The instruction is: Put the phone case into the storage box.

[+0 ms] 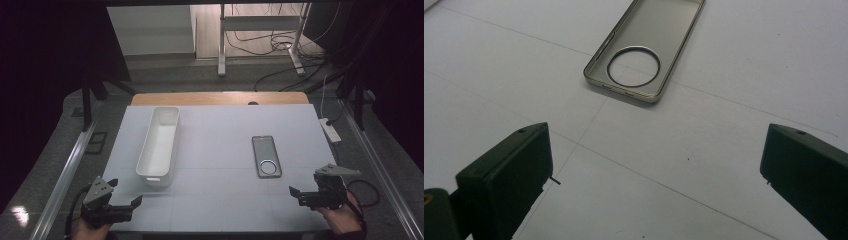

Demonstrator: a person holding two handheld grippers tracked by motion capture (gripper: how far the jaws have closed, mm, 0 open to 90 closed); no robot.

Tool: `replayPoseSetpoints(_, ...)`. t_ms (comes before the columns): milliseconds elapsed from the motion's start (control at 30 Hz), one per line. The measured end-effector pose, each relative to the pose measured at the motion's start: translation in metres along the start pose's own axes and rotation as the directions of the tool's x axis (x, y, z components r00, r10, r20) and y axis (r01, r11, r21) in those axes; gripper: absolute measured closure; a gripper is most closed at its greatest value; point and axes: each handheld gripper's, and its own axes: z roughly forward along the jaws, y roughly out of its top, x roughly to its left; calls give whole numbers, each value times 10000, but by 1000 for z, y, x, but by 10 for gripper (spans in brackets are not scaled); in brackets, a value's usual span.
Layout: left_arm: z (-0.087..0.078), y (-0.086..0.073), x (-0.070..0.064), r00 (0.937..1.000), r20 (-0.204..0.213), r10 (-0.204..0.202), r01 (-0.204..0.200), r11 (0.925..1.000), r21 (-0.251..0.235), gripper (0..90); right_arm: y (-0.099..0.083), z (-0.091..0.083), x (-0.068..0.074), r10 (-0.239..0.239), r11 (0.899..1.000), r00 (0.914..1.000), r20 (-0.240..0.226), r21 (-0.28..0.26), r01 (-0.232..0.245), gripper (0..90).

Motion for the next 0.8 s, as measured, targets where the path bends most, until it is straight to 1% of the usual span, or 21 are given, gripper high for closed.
replayPoseSetpoints(233,0,0,0,10000,43,3,-3,10000,-33,29,5,4,0,-174,9998,9997,-149,27,174,0)
replayPoseSetpoints(400,-1,0,0,10000,44,53,-53,10000,-45,29,9,6,-1,-306,9995,9988,-393,44,308,0)
replayPoseSetpoints(467,-1,0,0,10000,52,36,-36,10000,-47,29,11,7,-1,-282,9995,9986,-451,95,286,0)
replayPoseSetpoints(500,0,0,0,10000,63,21,-21,10000,-50,29,12,8,-2,-207,9998,9982,-559,16,208,0)
replayPoseSetpoints(600,-1,0,0,10000,51,28,-27,10000,-52,28,14,9,-3,-68,10000,9967,-803,7,69,0)
replayPoseSetpoints(800,0,0,0,10000,70,-2,3,10000,-56,29,18,14,-2,-162,9999,9963,-845,9,163,0)
